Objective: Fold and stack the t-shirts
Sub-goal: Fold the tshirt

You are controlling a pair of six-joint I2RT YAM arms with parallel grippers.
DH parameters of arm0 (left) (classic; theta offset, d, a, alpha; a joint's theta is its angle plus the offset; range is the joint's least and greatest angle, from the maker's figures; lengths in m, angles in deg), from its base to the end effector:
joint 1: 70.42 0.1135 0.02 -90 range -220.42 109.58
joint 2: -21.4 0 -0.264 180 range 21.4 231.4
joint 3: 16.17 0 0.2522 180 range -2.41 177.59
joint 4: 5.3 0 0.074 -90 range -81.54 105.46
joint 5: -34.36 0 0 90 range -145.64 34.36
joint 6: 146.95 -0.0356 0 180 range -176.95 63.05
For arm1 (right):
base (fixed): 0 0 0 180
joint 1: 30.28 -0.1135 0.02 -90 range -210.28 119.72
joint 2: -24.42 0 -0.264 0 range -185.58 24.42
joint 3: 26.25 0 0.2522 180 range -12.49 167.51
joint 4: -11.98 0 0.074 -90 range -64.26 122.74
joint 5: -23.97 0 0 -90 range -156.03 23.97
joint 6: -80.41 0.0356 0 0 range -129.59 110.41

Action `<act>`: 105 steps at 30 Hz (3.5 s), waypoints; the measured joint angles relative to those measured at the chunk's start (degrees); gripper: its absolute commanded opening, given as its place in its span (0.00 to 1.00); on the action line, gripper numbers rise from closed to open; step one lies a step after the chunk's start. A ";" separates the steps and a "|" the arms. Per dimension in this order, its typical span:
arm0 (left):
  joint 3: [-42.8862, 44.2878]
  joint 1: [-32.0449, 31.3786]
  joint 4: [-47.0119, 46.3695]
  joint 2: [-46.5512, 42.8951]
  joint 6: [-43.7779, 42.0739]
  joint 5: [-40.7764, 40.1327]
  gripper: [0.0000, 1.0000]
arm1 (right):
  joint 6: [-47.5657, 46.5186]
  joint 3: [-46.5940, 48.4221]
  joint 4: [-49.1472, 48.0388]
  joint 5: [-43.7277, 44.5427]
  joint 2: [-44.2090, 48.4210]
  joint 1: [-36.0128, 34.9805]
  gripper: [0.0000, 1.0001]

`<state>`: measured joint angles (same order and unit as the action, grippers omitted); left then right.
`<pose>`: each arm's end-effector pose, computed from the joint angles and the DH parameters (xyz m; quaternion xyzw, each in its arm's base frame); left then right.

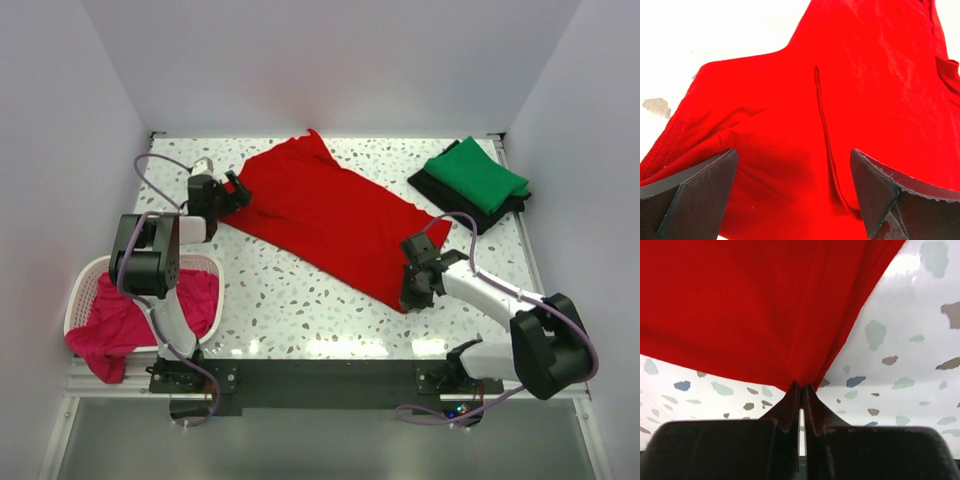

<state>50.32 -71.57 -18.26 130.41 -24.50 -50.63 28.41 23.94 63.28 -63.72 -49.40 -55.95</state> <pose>0.3870 -0.0109 0.1387 -0.2117 0.8372 -0.1815 0.4705 0.1863 0.0879 0.1602 0.1091 0.9851 0.0522 0.1219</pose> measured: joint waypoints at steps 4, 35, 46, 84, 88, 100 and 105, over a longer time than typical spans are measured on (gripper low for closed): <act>-2.38 0.20 0.04 -1.88 0.68 -1.36 1.00 | 1.18 -0.50 1.44 0.17 1.16 -2.51 0.00; -14.38 -7.98 2.05 -17.03 1.40 -6.78 1.00 | -1.40 12.85 9.33 8.87 4.33 -7.69 0.70; -12.11 -7.98 -1.05 -9.84 1.53 -1.53 1.00 | -3.41 12.94 7.45 8.76 1.33 -7.69 0.71; -6.16 -9.97 -3.78 -4.79 4.55 3.80 0.99 | -4.66 12.94 5.22 8.74 -0.13 -7.72 0.72; -4.46 -10.34 -4.07 -2.23 4.68 4.31 0.98 | -4.66 12.94 5.20 8.74 -0.17 -7.72 0.72; 2.21 -14.91 -4.28 1.38 4.81 4.55 0.98 | -4.61 12.94 4.92 8.74 -0.17 -7.69 0.72; 4.07 -16.74 -4.33 1.73 4.42 4.70 0.98 | -4.59 12.94 4.72 8.96 -0.20 -7.69 0.72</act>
<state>54.39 -88.31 -22.59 132.14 -20.08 -45.93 23.82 36.88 68.00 -54.76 -49.60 -63.65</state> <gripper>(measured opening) 0.987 0.720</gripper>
